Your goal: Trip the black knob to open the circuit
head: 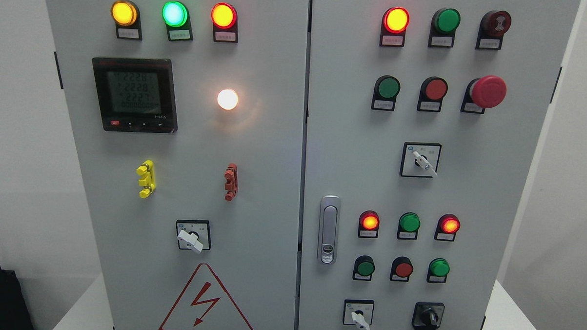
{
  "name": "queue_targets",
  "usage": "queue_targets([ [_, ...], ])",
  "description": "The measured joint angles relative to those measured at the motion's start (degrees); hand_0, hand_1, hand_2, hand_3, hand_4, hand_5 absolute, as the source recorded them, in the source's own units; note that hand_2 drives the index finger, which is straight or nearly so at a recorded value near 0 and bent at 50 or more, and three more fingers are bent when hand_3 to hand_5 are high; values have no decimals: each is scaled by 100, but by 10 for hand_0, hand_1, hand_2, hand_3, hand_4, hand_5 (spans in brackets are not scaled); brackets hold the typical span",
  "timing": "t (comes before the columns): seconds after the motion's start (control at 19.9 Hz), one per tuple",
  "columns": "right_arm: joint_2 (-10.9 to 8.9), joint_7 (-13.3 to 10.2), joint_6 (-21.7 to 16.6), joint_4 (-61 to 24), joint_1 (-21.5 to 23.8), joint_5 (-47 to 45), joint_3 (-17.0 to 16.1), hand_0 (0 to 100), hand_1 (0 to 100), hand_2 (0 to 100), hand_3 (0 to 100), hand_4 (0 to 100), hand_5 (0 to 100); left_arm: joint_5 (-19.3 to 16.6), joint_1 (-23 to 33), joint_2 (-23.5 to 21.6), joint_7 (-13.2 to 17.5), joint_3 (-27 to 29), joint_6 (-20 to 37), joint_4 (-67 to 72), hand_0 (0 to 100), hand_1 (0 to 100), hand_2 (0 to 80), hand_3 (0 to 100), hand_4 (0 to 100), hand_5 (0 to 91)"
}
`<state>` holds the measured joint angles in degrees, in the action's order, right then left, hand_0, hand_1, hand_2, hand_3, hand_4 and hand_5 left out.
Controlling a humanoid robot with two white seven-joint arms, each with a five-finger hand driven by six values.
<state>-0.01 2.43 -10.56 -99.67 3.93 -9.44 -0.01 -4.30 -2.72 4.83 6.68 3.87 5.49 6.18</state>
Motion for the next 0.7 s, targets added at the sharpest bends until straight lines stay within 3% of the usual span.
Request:
queue_targets([
  [0.7, 1, 6, 0, 7, -9, 62, 0, 0, 29, 18, 1000, 983, 967, 0, 0, 0, 0, 0, 0, 0, 120, 389, 0, 0, 0, 0],
])
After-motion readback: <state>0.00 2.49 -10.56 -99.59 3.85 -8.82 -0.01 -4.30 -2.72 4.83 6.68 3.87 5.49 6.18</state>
